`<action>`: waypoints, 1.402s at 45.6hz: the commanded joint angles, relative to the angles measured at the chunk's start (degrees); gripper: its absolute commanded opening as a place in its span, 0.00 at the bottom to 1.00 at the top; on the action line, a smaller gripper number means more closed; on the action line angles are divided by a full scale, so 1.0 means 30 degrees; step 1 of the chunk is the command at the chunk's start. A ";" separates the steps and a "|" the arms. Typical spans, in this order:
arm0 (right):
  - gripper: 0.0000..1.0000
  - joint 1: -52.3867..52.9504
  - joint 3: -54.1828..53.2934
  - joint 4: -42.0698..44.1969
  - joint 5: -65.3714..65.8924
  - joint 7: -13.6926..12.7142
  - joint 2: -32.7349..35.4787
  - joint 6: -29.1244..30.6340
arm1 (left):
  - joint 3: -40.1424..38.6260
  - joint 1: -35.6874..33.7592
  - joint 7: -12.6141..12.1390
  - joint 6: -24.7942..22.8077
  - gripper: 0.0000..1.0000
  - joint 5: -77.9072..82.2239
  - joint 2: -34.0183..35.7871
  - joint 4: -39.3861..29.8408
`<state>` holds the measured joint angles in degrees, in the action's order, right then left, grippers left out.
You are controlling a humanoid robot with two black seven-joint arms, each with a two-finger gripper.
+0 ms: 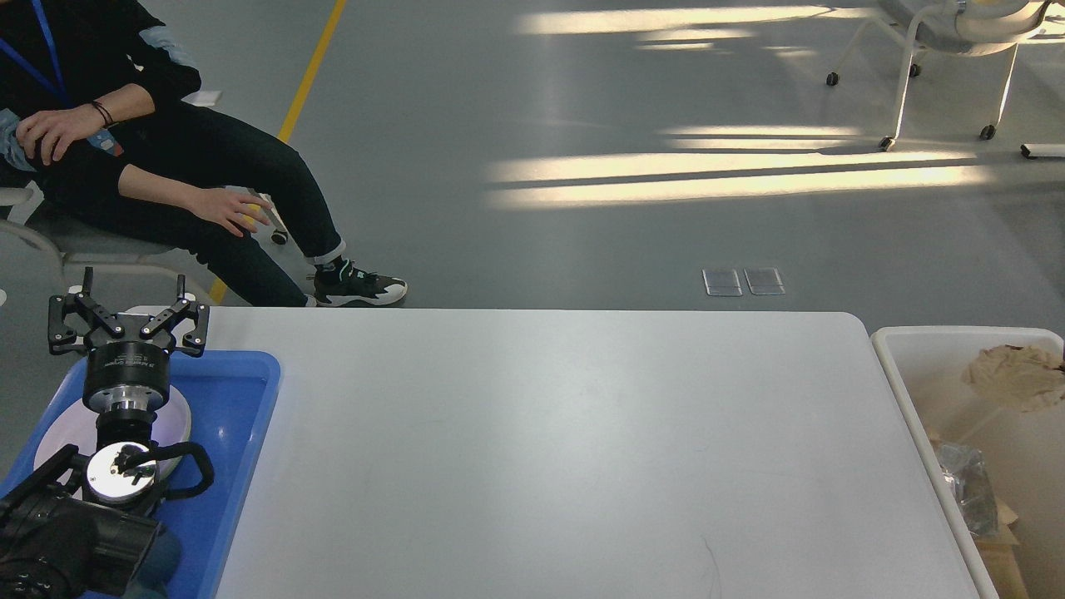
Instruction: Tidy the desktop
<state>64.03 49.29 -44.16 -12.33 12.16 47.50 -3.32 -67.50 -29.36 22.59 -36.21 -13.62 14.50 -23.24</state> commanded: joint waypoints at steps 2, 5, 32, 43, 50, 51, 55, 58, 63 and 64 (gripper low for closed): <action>0.56 -0.2149 -0.0755 0.1944 -0.0019 -0.0012 -0.0452 -0.0064 | 0.0000 -0.0027 0.0000 0.0000 0.96 0.0000 0.0000 0.0011; 1.00 -0.3116 -0.1750 0.3378 -0.0048 -0.0012 -0.0862 -0.0094 | 0.0000 0.0003 0.0000 0.0000 0.96 0.0000 0.0000 0.0011; 1.00 -0.9184 -0.8900 1.0239 -0.0049 -0.0041 -0.4525 0.0229 | 0.0000 0.0003 0.0000 0.0000 0.96 0.0000 0.0000 0.0011; 1.00 -0.9038 -1.2414 1.0239 -0.0049 0.0076 -0.4613 0.0053 | 0.0000 0.0003 0.0000 0.0000 0.96 0.0001 0.0000 0.0011; 1.00 -0.7985 -1.5839 1.0093 -0.0049 0.0076 -0.4672 0.0170 | 0.0000 0.0003 0.0000 0.0000 0.96 0.0000 0.0000 0.0011; 1.00 -0.7779 -1.6426 1.0063 -0.0049 0.0076 -0.4672 0.0228 | 0.0000 0.0003 0.0000 0.0000 0.96 0.0000 0.0000 -0.0018; 1.00 -0.7047 -1.8916 0.9946 -0.0049 0.0105 -0.4817 0.0346 | -0.0029 0.0003 0.0029 0.0000 0.96 0.0000 -0.0029 -0.0018; 1.00 -0.6519 -2.0353 0.9829 -0.0049 0.0163 -0.5256 0.0433 | -0.0029 0.0003 0.0029 0.0000 0.96 0.0000 -0.0029 -0.0018; 1.00 -0.5699 -2.1966 0.9361 -0.0049 0.0164 -0.5842 0.1252 | -0.0029 0.0003 0.0029 0.0000 0.96 0.0000 -0.0029 0.0011; 1.00 -0.5378 -2.2317 0.9186 -0.0078 0.0164 -0.6163 0.1573 | -0.0029 0.0003 0.0029 0.0000 0.96 0.0000 -0.0029 0.0011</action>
<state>45.19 -13.17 -15.15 -12.48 12.63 31.22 -1.16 -67.58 -29.36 22.69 -36.21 -13.62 14.42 -23.27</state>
